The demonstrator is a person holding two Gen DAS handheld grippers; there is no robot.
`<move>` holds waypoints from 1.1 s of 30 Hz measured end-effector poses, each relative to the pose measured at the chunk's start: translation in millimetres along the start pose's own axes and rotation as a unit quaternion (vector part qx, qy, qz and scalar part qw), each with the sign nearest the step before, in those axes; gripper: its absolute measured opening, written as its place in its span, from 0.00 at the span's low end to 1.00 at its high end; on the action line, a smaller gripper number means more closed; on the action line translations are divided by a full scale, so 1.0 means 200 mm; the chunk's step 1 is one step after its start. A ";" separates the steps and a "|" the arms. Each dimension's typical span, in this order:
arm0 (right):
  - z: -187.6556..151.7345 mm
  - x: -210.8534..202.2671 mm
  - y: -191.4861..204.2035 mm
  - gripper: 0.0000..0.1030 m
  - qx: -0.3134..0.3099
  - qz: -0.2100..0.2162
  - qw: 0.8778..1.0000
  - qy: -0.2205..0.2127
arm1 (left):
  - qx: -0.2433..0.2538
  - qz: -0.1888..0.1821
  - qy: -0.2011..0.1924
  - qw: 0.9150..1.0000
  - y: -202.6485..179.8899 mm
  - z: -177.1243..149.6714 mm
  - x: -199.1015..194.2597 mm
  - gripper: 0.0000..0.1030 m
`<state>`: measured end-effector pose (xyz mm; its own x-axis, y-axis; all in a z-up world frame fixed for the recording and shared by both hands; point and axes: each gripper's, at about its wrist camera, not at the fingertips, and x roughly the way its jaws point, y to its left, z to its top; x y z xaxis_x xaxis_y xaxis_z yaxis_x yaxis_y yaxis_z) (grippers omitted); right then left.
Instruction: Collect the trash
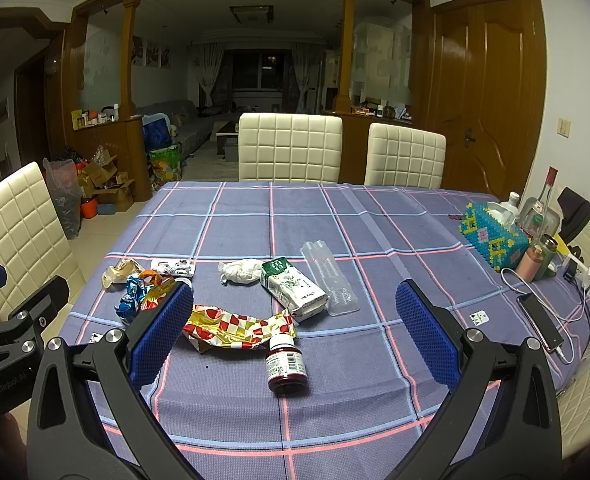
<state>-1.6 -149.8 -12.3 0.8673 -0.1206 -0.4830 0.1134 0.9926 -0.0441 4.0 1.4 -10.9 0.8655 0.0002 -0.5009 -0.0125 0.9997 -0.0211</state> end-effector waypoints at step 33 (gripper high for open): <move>-0.37 0.70 -0.18 0.97 0.039 0.043 0.978 0.200 | -0.009 -0.001 0.153 0.988 -0.05 -0.20 0.62 0.94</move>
<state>79.8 -201.5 -142.5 0.6180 -0.0046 -0.7862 0.0981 0.9926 0.0713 91.8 -8.7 -107.8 0.6739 -0.0112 -0.7388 -0.0222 0.9991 -0.0354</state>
